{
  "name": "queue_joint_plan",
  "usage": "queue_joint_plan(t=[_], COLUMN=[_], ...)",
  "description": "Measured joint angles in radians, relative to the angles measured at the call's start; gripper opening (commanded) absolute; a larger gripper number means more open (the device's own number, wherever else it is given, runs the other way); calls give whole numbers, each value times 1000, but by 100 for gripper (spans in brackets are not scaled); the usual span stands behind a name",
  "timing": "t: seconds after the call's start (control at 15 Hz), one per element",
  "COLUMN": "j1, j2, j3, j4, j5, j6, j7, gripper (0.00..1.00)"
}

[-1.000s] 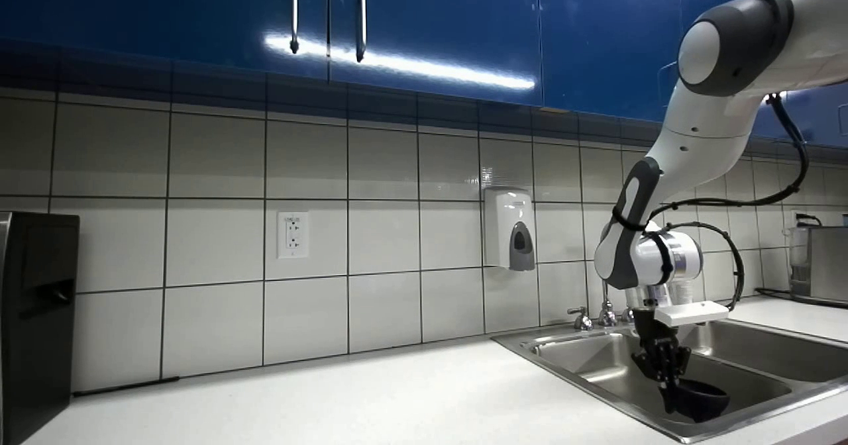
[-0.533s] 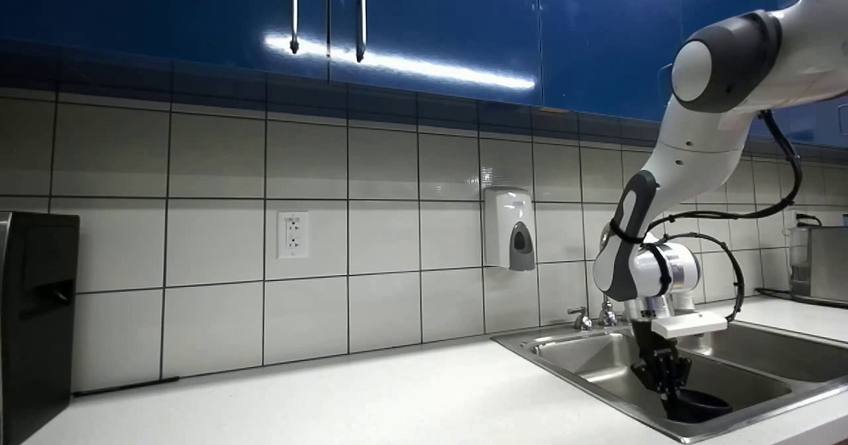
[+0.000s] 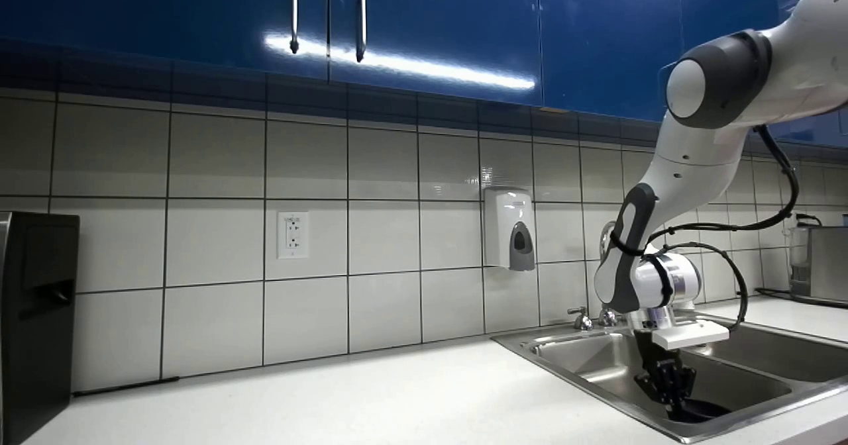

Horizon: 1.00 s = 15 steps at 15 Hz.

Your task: Put the bowl in the sink

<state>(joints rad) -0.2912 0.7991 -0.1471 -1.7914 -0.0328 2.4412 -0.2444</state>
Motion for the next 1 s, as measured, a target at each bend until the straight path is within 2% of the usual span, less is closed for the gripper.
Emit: queue_joint_plan(t=[0.53, 0.6, 0.67, 1.0], j1=[3, 3, 4, 6], j2=[18, 19, 19, 22], j3=[-6, -7, -8, -10], j4=[18, 18, 19, 19], j5=[0, 0, -1, -6], j6=[0, 0, -1, -4], j7=[5, 6, 7, 13], gripper=[2, 33, 35, 71])
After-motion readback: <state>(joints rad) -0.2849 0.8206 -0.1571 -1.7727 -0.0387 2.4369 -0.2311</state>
